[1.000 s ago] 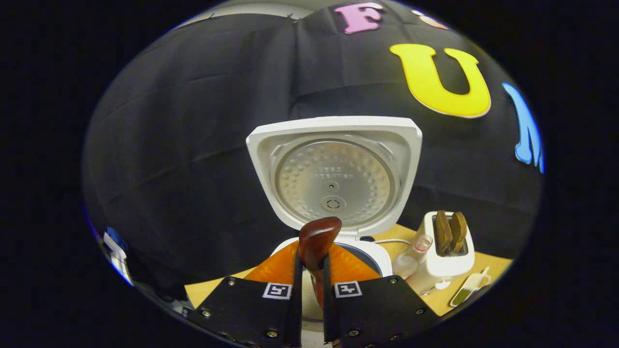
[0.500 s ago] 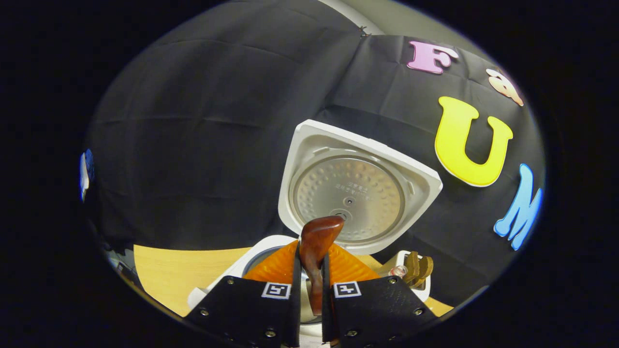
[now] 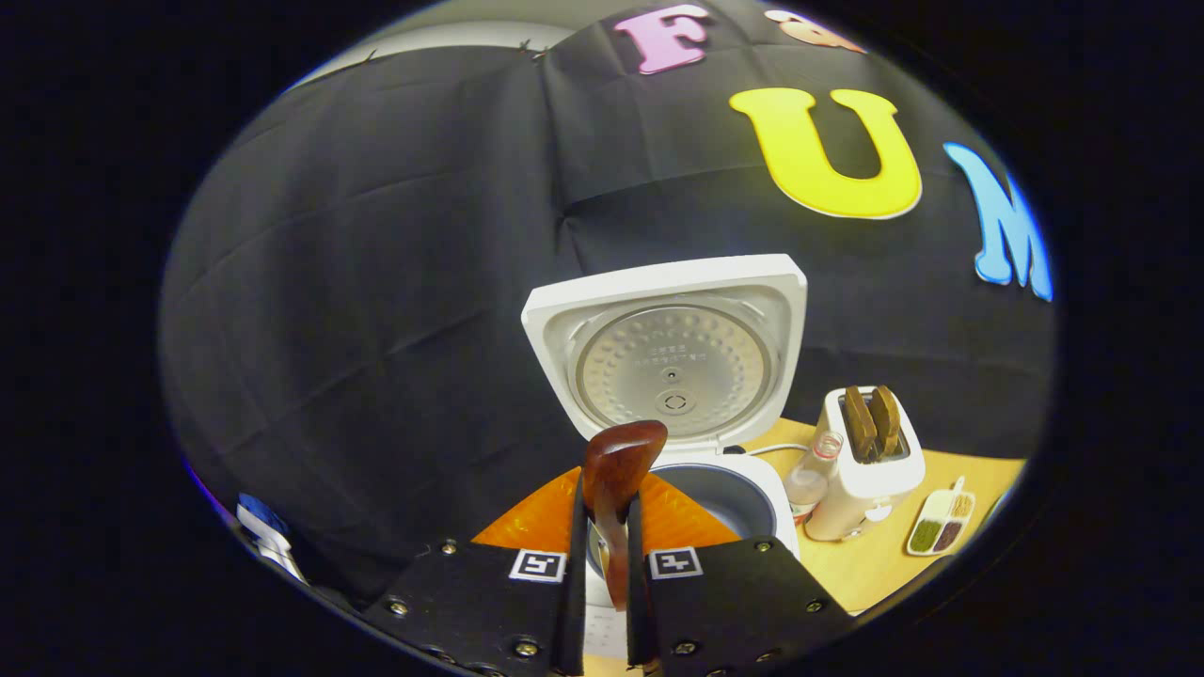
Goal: Close the left gripper, press the button to open the rice cooker; take a wooden spoon from the chopstick holder with the right hand, scoop a spoonful of rice and pour it into the rice cooker, then put the wooden spoon back into the chopstick holder.
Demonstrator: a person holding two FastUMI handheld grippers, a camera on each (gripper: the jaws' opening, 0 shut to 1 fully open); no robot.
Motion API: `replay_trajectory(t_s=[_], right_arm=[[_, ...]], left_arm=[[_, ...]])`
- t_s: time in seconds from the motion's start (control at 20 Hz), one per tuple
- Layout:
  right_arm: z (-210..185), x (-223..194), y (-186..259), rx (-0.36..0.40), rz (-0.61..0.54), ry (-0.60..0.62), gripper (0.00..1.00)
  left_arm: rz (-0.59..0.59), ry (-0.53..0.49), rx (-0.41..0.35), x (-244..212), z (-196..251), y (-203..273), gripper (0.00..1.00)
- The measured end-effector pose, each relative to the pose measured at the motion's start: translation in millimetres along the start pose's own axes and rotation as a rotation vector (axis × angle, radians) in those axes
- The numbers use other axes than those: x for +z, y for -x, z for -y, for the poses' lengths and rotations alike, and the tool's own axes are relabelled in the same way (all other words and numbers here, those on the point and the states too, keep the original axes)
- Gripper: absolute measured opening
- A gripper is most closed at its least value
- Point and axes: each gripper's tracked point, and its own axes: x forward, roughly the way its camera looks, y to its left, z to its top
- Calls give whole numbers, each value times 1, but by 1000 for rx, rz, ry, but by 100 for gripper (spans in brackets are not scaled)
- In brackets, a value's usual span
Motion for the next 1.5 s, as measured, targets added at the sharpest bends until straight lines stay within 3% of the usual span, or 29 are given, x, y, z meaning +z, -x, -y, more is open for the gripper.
replay_trajectory(t_s=[0.25, 0.5, 0.65, 0.8, 0.85, 1.0, 1.15, 1.4, 1.5], right_arm=[[1, 21, 73, 77, 23, -338, 18], [42, 40, 180, 22, 78, -358, 18], [79, 44, 234, -23, 126, -424, 17], [115, 55, 297, -47, 188, -504, 18], [127, 61, 317, -46, 218, -528, 18], [175, 72, 371, -65, 305, -583, 18], [249, 65, 410, -154, 339, -567, 18], [365, 5, 429, -308, 253, -512, 18], [401, -28, 423, -336, 203, -514, 18]], left_arm=[[68, 39, -106, 14, 5, 12, 89], [78, 71, -270, 1, 31, 2, 89], [64, 97, -331, -1, 43, -11, 89], [45, 134, -362, -2, 59, -21, 99], [48, 134, -372, 1, 65, -21, 89], [72, 91, -401, 11, 94, -14, 88], [54, 51, -424, 6, 136, -10, 88], [-21, 42, -418, -21, 214, 7, 88], [-56, 17, -417, -35, 247, 19, 88]])
